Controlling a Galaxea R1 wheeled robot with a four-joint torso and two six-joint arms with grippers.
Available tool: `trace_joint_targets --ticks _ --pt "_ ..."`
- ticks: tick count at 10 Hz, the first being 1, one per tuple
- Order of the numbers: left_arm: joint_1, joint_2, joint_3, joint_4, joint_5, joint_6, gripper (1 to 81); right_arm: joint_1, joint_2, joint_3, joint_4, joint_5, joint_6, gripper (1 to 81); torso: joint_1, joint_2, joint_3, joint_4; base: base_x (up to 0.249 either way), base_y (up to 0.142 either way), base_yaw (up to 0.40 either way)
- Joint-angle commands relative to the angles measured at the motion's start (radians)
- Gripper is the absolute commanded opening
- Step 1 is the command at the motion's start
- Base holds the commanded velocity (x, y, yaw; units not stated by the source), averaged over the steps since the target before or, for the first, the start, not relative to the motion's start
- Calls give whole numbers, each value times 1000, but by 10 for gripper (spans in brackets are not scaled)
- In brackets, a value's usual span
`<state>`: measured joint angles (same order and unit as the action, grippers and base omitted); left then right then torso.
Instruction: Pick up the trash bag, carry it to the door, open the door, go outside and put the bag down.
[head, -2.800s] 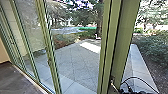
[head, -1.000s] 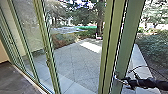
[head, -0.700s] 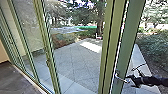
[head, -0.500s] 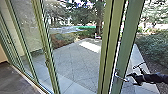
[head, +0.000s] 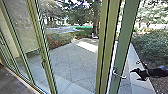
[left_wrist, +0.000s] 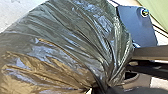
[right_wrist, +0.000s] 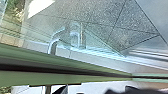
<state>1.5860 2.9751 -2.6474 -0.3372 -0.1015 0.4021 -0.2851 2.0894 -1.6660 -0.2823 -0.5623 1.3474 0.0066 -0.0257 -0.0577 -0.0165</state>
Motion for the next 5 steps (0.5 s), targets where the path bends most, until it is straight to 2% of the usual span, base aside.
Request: trace_joint_targets --ticks 1,2,5 --pt "-34 -2 3 -3 65 3 10 198 -32 0 -115 -40 -48 811 0 0 0 0 0 0 0" --pt "-34 -1 3 -3 65 3 10 210 -26 2 -138 -54 -65 811 0 0 0 0 0 0 0" --pt "-34 4 3 -6 63 3 10 278 -7 -3 -273 -122 -76 811 0 0 0 0 0 0 0"
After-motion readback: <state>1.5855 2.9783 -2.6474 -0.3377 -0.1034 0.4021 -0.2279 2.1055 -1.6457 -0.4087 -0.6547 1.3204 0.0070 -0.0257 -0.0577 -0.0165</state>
